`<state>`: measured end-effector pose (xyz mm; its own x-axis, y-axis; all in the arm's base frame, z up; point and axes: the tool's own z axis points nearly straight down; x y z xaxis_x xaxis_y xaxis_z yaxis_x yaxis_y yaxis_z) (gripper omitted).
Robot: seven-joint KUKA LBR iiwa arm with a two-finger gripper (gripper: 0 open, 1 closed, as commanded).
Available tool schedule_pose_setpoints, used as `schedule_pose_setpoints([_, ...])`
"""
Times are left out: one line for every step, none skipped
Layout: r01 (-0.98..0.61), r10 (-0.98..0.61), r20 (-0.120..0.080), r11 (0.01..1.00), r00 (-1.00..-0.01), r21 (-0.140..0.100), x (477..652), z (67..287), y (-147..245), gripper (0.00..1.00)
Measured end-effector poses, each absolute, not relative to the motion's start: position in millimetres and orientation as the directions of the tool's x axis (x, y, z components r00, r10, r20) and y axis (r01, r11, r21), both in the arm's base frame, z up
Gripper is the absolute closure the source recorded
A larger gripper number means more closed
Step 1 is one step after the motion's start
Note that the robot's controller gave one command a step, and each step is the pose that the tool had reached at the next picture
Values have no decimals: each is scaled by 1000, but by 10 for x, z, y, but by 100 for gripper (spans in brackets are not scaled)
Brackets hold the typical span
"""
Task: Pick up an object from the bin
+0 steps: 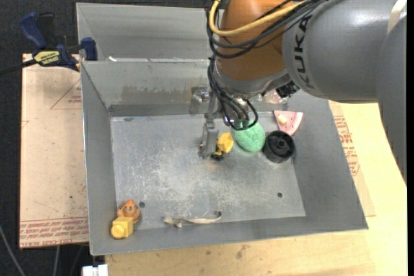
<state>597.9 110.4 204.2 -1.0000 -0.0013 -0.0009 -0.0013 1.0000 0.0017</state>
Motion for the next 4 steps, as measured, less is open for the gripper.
schedule_pose_setpoints([-27, -27, -2, 1000, -1000, 2, 5695, 1942, 530, 0])
schedule_pose_setpoints([-8, -8, -1, 1000, -1000, -1, 5701, 1936, 186, 0])
schedule_pose_setpoints([-56, -56, -10, 998, -998, 1, 6031, 1498, 328, 0])
schedule_pose_setpoints([-46, -46, 1, 999, -999, 2, 5875, 1306, 243, 0])
